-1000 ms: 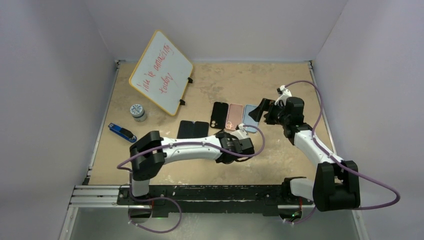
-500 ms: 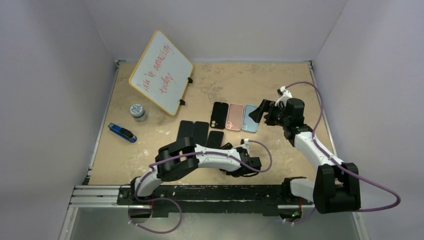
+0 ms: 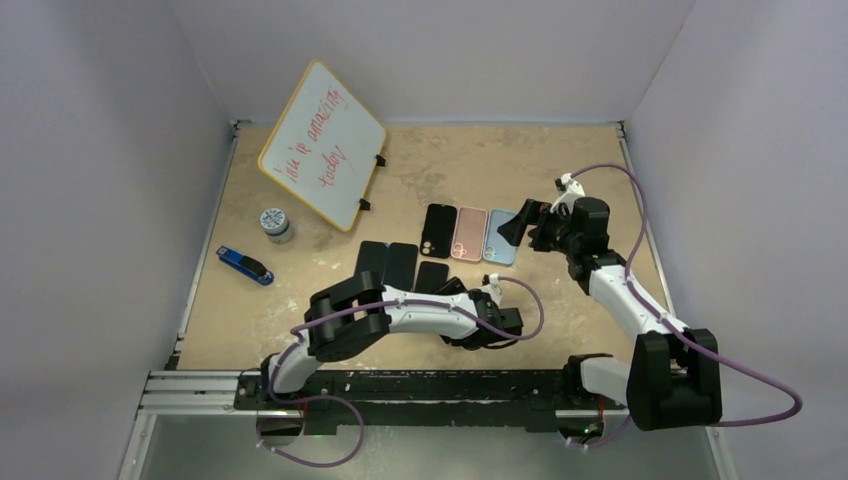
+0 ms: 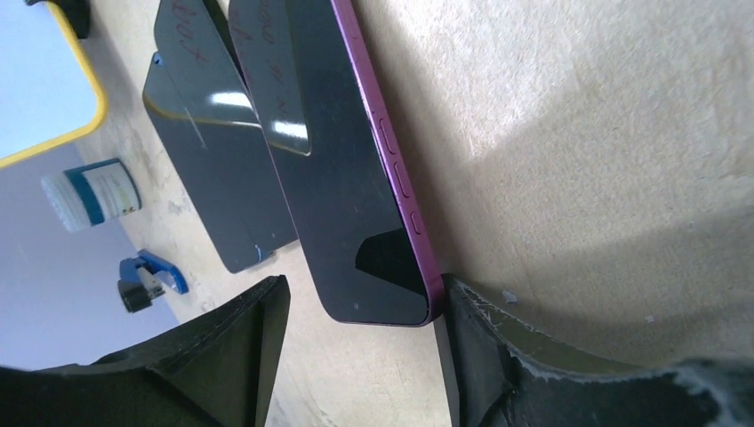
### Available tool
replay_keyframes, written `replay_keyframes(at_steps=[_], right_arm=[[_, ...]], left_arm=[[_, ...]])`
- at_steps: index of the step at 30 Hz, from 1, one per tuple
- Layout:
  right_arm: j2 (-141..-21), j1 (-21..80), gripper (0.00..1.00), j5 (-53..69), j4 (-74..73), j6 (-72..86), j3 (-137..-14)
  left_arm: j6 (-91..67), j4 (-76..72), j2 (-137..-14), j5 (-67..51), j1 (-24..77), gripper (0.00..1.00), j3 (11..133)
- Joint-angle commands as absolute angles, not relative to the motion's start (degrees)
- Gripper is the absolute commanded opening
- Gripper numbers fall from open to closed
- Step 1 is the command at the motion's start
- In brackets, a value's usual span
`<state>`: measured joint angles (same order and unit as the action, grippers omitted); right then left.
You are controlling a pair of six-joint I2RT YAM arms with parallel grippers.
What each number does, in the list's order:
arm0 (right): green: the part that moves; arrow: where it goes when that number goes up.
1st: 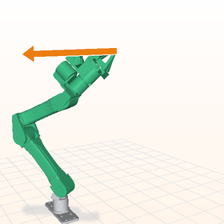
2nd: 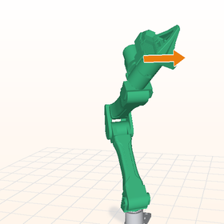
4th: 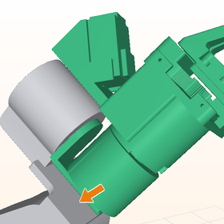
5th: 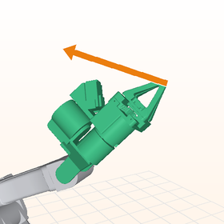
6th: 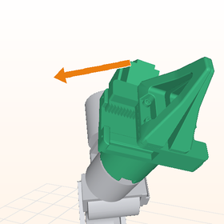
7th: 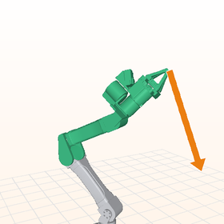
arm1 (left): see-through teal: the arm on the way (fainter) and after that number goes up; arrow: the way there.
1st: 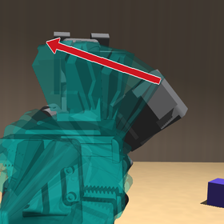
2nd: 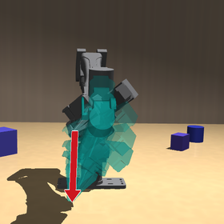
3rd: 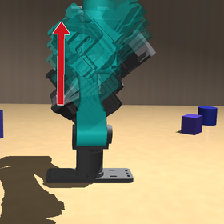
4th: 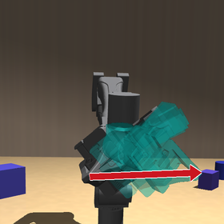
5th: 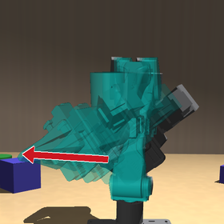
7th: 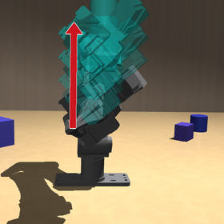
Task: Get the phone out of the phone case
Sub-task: Place the phone at the center of the board.
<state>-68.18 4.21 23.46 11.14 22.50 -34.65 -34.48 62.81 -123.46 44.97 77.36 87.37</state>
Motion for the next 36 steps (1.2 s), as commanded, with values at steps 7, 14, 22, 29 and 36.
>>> replay_keyframes(at_steps=[7, 14, 22, 29, 36], right_arm=[[-67.11, 4.83, 0.99, 23.07, 12.74, 22.77, -34.54], [-67.25, 4.88, 0.99, 23.29, 12.66, 22.63, -34.64], [-67.15, 4.84, 0.99, 23.29, 12.83, 22.68, -34.45], [-66.95, 4.83, 0.99, 23.29, 12.57, 22.59, -34.54], [-66.97, 4.83, 0.99, 23.55, 12.79, 22.59, -34.46]], left_arm=[[-30.17, 44.32, -117.09, 29.12, 74.36, 0.79, 82.61], [-29.64, 41.79, -113.4, 26.69, 73.23, 0.86, 79.93], [-28.79, 35.87, -112.94, 29.13, 68.3, 0.86, 79.45], [-28.35, 35.4, -115.6, 33.5, 64.25, 0.76, 78.79], [-26.33, 34.13, -116.18, 36.04, 61.74, 0.54, 78.64]])
